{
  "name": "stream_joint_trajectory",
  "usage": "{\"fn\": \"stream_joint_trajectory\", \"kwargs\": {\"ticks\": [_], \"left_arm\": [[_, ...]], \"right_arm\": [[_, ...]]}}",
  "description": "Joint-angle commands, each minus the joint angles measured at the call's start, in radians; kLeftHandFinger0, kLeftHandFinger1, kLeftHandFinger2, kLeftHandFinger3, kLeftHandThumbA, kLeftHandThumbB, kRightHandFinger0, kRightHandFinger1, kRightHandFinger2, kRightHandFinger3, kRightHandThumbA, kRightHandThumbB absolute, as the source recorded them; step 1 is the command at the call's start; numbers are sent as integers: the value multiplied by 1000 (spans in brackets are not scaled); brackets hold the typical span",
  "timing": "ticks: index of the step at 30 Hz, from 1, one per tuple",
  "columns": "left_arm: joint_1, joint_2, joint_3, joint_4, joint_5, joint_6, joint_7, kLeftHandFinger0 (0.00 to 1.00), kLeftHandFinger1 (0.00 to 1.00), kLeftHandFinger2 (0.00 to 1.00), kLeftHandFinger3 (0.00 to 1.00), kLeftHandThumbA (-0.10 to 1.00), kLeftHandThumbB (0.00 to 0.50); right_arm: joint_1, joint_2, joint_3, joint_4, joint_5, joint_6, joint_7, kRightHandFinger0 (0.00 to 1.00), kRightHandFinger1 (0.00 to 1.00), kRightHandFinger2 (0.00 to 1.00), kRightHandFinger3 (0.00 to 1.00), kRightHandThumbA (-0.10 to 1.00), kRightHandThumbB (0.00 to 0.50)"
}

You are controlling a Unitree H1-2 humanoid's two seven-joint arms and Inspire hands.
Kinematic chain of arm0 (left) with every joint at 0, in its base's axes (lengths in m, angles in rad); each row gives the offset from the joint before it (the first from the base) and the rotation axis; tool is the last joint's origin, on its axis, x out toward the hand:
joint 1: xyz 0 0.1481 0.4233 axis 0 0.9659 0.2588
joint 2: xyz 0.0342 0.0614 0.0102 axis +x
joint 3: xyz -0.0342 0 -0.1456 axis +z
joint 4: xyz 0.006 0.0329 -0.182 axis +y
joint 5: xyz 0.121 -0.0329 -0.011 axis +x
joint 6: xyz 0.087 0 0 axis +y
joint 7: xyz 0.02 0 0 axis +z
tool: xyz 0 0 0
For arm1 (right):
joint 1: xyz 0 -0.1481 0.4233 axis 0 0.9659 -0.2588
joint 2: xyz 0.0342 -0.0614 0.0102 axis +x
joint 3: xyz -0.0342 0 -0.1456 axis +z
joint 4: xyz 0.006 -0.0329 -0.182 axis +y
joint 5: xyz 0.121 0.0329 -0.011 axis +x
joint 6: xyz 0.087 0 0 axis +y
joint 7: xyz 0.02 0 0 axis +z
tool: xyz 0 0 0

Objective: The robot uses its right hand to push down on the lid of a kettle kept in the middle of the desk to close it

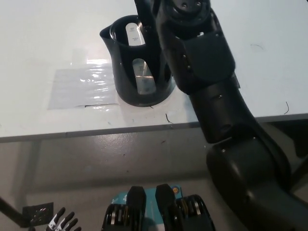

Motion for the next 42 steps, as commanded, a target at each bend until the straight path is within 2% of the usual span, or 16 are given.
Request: {"fn": "stream_joint_trajectory", "kwargs": {"ticks": [1,3,10,17,21,28,31,36,42], "left_arm": [[4,12,10,-26,-27,-30,-14,1000,1000,1000,1000,1000,481],[-3,10,10,-22,-27,-32,-17,1000,1000,1000,1000,1000,486],[-4,9,10,-19,-24,-32,-13,1000,1000,1000,1000,1000,487],[-4,7,-3,-17,-25,-36,-29,1000,1000,1000,1000,1000,484],[-4,-1,-11,-31,-30,-27,-24,1000,1000,1000,1000,1000,478],[-12,-4,-22,-38,-17,-34,-16,1000,1000,1000,1000,1000,480],[-8,-7,-23,-47,-15,-32,-11,1000,1000,1000,1000,1000,487],[-16,-2,-28,-41,-19,-37,-20,1000,1000,1000,1000,1000,489],[-13,-8,-35,-43,-24,-45,-23,1000,1000,1000,1000,1000,483]], "right_arm": [[-20,-27,4,-82,12,-17,17,1000,1000,1000,1000,439,75],[5,-28,14,-119,0,-2,12,1000,1000,1000,1000,435,86],[96,5,45,-141,-8,-39,7,1000,1000,1000,1000,391,65],[126,55,39,-112,11,-41,-1,1000,1000,1000,1000,387,88],[99,77,42,-24,5,-85,-9,1000,1000,1000,1000,465,101],[48,88,9,109,38,-141,-10,1000,1000,1000,1000,485,129],[41,87,-2,179,49,-174,2,1000,1000,1000,1000,477,117],[31,76,-23,306,70,-250,14,1000,1000,1000,1000,487,139],[44,71,-45,395,90,-311,34,1000,1000,1000,1000,458,104]]}}
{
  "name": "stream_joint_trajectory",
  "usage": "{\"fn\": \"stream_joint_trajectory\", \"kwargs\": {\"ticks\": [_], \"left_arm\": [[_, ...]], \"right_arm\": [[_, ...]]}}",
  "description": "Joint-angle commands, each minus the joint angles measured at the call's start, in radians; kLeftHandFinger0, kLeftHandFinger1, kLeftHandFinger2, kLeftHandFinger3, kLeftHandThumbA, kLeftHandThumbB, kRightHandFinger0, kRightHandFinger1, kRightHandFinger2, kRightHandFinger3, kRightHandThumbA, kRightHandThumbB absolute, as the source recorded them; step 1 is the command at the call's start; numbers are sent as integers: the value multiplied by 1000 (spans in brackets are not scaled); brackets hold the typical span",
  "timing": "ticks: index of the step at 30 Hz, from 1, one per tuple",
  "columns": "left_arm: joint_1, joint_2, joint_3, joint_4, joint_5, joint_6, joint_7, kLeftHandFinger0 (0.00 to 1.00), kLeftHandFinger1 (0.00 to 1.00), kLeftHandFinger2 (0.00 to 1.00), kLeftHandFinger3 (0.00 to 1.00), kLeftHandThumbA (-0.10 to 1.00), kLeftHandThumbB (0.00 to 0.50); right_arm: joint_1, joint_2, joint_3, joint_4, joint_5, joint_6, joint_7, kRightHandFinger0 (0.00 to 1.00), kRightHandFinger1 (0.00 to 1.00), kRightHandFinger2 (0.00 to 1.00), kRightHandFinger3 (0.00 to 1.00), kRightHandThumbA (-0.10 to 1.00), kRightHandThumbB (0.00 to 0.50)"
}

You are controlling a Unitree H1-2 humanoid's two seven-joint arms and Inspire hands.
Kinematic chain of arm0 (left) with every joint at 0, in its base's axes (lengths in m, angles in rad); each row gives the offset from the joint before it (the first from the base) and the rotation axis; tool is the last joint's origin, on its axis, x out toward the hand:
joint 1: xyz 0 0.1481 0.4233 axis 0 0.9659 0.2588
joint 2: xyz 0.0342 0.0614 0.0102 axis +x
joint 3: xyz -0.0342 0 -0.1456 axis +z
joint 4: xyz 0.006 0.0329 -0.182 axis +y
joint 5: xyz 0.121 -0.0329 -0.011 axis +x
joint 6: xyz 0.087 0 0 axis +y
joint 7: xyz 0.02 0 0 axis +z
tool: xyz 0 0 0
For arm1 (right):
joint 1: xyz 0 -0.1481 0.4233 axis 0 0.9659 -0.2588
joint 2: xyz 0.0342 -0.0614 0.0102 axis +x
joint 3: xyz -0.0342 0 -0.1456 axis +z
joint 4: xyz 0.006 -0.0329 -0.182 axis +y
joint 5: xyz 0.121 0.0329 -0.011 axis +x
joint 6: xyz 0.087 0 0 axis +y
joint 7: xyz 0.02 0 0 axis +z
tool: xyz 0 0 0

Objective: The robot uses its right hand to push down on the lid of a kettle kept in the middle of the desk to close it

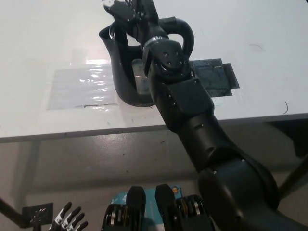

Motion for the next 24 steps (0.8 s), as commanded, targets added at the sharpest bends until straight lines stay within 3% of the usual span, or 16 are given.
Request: {"fn": "stream_joint_trajectory", "kwargs": {"ticks": [1,16,20,22,24], "left_arm": [[7,4,-1,-30,-14,-42,-21,1000,1000,1000,1000,1000,482],[-10,11,7,-20,-10,-42,-11,1000,1000,1000,1000,1000,489],[-18,2,1,-22,-3,-40,-5,1000,1000,1000,1000,1000,479],[-23,-6,0,-26,-3,-32,3,1000,1000,1000,1000,1000,488],[-20,-15,-4,-29,1,-36,5,1000,1000,1000,1000,1000,491]], "right_arm": [[-51,-3,-14,37,36,-114,29,1000,1000,1000,1000,454,108],[-94,-5,-15,-48,63,-66,29,1000,1000,1000,1000,463,142],[-140,2,-19,75,62,-82,7,1000,1000,1000,1000,457,126],[-191,-9,30,198,1,-73,-19,1000,1000,1000,1000,536,108],[-211,-9,28,242,13,-78,-12,1000,1000,1000,1000,522,90]]}}
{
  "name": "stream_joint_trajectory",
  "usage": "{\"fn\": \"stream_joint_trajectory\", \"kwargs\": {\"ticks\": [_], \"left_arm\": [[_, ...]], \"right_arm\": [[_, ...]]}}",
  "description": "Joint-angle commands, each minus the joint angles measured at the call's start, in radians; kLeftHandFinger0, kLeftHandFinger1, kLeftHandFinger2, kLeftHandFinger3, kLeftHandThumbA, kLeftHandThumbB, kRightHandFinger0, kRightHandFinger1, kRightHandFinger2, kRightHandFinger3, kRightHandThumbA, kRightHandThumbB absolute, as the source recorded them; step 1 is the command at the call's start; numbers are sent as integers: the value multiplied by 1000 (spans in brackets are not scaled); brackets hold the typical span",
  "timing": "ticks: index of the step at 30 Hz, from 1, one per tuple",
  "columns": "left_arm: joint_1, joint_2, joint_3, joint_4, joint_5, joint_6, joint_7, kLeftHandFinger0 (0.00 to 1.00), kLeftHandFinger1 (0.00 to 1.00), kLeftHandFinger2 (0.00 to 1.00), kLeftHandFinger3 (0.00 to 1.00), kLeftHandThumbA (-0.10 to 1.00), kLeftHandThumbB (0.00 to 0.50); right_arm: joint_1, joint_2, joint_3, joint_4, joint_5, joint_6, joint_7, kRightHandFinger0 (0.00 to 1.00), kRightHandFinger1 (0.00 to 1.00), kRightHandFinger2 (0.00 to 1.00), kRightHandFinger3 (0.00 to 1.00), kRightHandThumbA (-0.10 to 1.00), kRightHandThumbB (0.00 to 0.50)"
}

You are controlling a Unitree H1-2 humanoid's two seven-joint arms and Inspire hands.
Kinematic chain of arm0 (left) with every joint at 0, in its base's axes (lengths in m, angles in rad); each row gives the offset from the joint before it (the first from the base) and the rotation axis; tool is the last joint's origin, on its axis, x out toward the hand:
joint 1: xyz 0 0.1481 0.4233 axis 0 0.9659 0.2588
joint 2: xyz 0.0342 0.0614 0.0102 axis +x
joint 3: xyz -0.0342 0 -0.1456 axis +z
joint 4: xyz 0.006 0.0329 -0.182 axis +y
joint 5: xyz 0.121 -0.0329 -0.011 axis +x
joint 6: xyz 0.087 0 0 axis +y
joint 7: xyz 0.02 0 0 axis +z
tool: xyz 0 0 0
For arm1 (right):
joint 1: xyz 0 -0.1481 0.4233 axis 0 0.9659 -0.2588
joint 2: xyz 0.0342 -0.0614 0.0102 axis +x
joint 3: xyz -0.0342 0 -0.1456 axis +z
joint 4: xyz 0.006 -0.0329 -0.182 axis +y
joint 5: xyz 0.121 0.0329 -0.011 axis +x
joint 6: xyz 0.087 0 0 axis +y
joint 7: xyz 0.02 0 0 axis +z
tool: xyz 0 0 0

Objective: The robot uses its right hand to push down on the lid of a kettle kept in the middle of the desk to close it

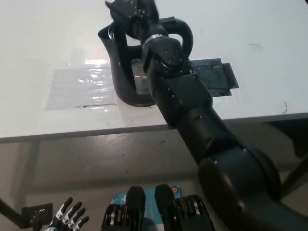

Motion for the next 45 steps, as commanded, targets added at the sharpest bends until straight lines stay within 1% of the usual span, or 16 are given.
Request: {"fn": "stream_joint_trajectory", "kwargs": {"ticks": [1,8,11,15,19,28,32,34,35,37,38,39,41,42,43,45], "left_arm": [[3,-9,-2,-29,3,-31,4,1000,1000,1000,1000,1000,497],[7,0,3,-47,-7,-31,-10,1000,1000,1000,1000,1000,492],[-3,6,6,-57,-17,-25,-11,1000,1000,1000,1000,1000,495],[-2,9,12,-69,-18,-23,-4,1000,1000,1000,1000,1000,497],[-9,9,14,-77,-20,-26,-3,1000,1000,1000,1000,1000,500],[10,4,18,-68,-13,-36,0,1000,1000,1000,1000,1000,500],[31,3,21,-69,-19,-36,-2,1000,1000,1000,1000,1000,500],[45,5,23,-71,-21,-38,-5,1000,1000,1000,1000,1000,499],[63,16,26,-75,-23,-38,-13,1000,1000,1000,1000,1000,500],[64,20,27,-75,-30,-31,-16,1000,1000,1000,1000,1000,499],[66,27,29,-76,-34,-27,-19,1000,1000,1000,1000,1000,497],[68,31,30,-76,-36,-25,-20,1000,1000,1000,1000,1000,497],[69,36,32,-76,-43,-20,-24,1000,1000,1000,1000,1000,491],[71,39,33,-81,-41,-12,-21,1000,1000,1000,1000,1000,489],[71,40,34,-82,-36,-9,-17,1000,1000,1000,1000,1000,495],[66,47,38,-85,-46,5,-16,1000,1000,1000,1000,1000,493]], "right_arm": [[-111,2,29,70,-34,-11,-24,1000,1000,1000,1000,530,88],[-23,1,55,162,-50,-17,-65,1000,1000,1000,1000,497,63],[10,-5,45,168,-40,-38,-67,1000,1000,1000,1000,512,101],[56,-5,51,172,-49,-58,-74,1000,1000,1000,1000,560,95],[104,-8,78,183,-78,-67,-86,1000,1000,1000,1000,601,140],[129,-3,68,175,-68,-100,-74,1000,1000,1000,1000,600,151],[128,13,56,139,-56,-191,-55,1000,1000,1000,1000,526,108],[133,21,52,90,-50,-282,-27,1000,1000,1000,1000,454,146],[179,29,88,-96,-90,-303,-34,977,1000,1000,1000,469,250],[246,33,116,-338,-98,-293,-3,998,1000,1000,1000,407,319],[299,36,140,-514,-95,-247,25,1000,1000,1000,1000,445,382],[319,37,150,-574,-93,-226,33,1000,1000,1000,1000,450,386],[412,32,202,-915,-60,-82,82,1000,1000,1000,1000,454,457],[471,2,246,-1177,-19,22,117,1000,1000,1000,1000,383,443],[500,-12,259,-1285,-22,66,116,1000,1000,1000,1000,364,456],[539,-46,277,-1425,-32,100,128,1000,1000,1000,1000,346,437]]}}
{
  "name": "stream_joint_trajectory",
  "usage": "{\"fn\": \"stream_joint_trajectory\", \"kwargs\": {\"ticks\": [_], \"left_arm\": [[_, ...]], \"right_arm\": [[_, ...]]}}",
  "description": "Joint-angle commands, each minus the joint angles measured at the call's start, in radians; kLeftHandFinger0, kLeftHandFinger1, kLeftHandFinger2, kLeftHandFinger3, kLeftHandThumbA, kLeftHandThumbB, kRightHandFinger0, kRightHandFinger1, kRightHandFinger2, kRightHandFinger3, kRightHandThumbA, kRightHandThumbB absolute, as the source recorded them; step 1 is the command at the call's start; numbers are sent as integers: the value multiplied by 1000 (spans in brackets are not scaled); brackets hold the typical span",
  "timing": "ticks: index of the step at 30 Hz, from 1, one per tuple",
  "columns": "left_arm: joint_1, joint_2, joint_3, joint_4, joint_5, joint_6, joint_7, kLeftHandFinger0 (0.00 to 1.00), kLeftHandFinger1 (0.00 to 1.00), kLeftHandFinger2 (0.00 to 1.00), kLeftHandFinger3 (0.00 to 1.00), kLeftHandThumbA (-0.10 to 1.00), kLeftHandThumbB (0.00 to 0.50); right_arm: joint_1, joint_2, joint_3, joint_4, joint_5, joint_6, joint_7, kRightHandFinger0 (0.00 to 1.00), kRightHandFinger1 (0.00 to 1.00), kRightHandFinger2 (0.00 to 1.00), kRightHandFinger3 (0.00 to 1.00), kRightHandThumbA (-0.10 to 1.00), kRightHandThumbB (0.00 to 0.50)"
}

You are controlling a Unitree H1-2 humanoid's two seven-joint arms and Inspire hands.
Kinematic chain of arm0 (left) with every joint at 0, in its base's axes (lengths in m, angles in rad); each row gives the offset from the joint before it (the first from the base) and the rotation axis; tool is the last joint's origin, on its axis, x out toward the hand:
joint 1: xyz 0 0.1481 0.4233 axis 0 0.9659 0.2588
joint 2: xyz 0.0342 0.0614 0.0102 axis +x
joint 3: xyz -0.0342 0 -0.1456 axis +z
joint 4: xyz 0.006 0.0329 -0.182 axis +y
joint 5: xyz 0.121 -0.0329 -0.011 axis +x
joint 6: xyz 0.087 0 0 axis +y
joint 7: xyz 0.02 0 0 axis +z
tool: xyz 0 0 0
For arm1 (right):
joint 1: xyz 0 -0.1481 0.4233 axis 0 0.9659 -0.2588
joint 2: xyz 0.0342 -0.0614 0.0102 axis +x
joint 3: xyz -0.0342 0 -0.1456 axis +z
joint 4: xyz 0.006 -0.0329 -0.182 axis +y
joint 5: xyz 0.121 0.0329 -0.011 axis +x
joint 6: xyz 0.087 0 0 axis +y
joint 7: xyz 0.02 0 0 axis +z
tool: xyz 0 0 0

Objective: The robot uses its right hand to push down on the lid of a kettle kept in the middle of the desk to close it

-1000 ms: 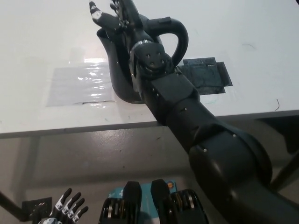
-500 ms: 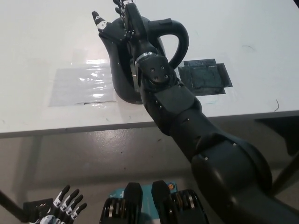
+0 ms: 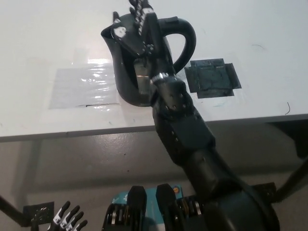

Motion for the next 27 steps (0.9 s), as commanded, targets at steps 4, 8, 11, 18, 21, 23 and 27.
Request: {"fn": "stream_joint_trajectory", "kwargs": {"ticks": [4,8,11,18,21,23,27], "left_arm": [[14,62,46,-33,-36,-11,-11,1000,1000,1000,1000,1000,494],[0,67,57,-37,-37,-2,2,1000,1000,1000,1000,1000,491],[-5,68,58,-42,-42,1,1,1000,1000,1000,1000,1000,494],[-7,45,67,-30,-39,-29,13,1000,1000,1000,1000,1000,497],[-2,45,73,-25,-43,-36,13,1000,1000,1000,1000,1000,496],[-3,46,80,-23,-51,-21,18,1000,1000,1000,1000,1000,495],[-16,46,87,-11,-47,-18,14,1000,1000,1000,1000,1000,484]], "right_arm": [[308,-127,190,-1333,69,388,176,1000,1000,1000,1000,317,425],[476,-204,200,-1475,98,392,190,1000,1000,1000,1000,310,407],[635,-248,205,-1528,107,353,191,1000,1000,1000,1000,252,402],[888,-342,190,-1497,82,261,215,1000,1000,1000,1000,274,455],[973,-377,167,-1436,98,205,218,1000,1000,1000,1000,250,448],[1039,-396,123,-1341,90,148,202,1000,1000,1000,1000,269,442],[1041,-418,85,-1175,87,84,193,1000,1000,1000,1000,296,423]]}}
